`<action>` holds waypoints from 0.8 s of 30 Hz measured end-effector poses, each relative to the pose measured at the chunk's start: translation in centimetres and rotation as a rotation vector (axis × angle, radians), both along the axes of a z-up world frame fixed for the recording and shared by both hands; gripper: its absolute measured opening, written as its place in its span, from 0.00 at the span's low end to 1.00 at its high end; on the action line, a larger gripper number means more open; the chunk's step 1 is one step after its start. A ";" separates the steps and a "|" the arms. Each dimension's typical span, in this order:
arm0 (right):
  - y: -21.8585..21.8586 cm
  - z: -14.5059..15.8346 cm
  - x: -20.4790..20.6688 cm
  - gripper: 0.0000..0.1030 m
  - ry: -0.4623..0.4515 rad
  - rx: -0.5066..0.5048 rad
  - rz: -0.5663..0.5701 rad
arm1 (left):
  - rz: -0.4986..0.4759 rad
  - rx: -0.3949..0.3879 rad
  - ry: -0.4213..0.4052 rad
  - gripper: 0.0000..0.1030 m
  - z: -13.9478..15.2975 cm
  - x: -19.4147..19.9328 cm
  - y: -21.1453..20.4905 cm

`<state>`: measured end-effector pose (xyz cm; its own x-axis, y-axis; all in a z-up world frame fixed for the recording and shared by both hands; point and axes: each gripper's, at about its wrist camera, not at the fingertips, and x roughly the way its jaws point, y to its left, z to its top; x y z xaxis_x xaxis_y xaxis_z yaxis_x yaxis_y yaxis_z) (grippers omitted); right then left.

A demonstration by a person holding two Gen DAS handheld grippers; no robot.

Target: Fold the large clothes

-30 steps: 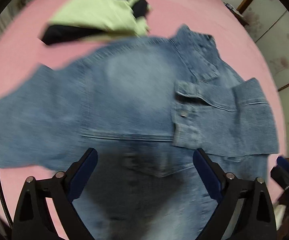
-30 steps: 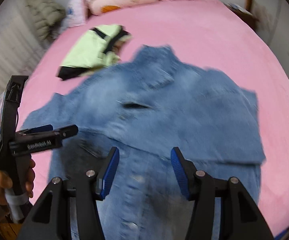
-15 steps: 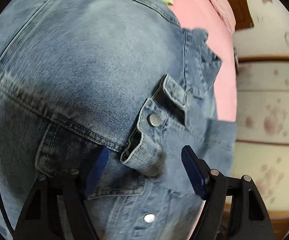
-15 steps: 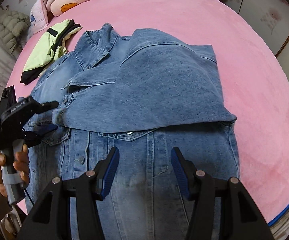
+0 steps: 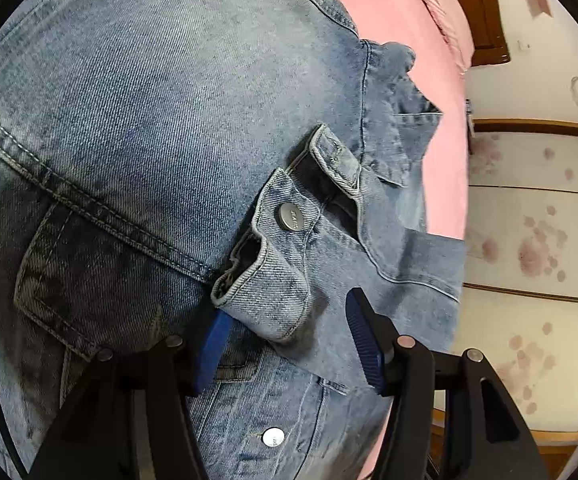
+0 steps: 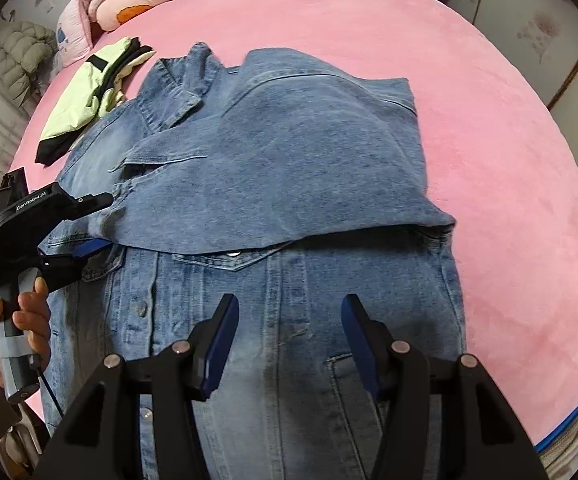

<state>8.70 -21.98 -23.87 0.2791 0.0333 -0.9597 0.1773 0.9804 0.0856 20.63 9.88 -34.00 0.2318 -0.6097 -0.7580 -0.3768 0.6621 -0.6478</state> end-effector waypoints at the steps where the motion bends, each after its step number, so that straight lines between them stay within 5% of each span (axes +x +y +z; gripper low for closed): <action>1: -0.4 -0.2 -0.1 0.52 0.003 -0.002 -0.011 | -0.020 0.030 -0.012 0.16 0.5 0.1 -0.3; 5: -3.0 -0.8 -0.4 0.52 0.008 -0.002 -0.090 | -0.091 0.130 -0.117 0.15 5.0 1.5 -1.5; 9: -5.6 -1.3 -0.4 0.52 -0.012 -0.080 -0.138 | -0.146 0.241 -0.367 0.15 12.3 2.8 -3.0; 12: -7.1 -1.6 -0.3 0.52 -0.025 -0.134 -0.148 | -0.119 0.374 -0.508 0.15 15.0 2.3 -2.1; 14: -7.9 -2.3 -0.3 0.52 -0.017 -0.155 -0.148 | -0.091 0.464 -0.428 0.15 13.0 2.1 -0.5; 19: -8.3 -3.7 0.2 0.52 -0.002 -0.189 -0.093 | -0.100 0.505 -0.178 0.15 5.2 -0.7 2.5; 24: -7.5 -4.1 1.7 0.52 -0.022 -0.259 -0.013 | -0.118 0.527 -0.161 0.15 4.2 -1.6 1.4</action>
<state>10.39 -29.51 -28.01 0.2984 -0.2162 -0.9296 0.1911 0.9678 -0.1638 19.07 11.28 -29.78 0.3232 -0.1870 -0.9277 -0.2042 0.9434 -0.2613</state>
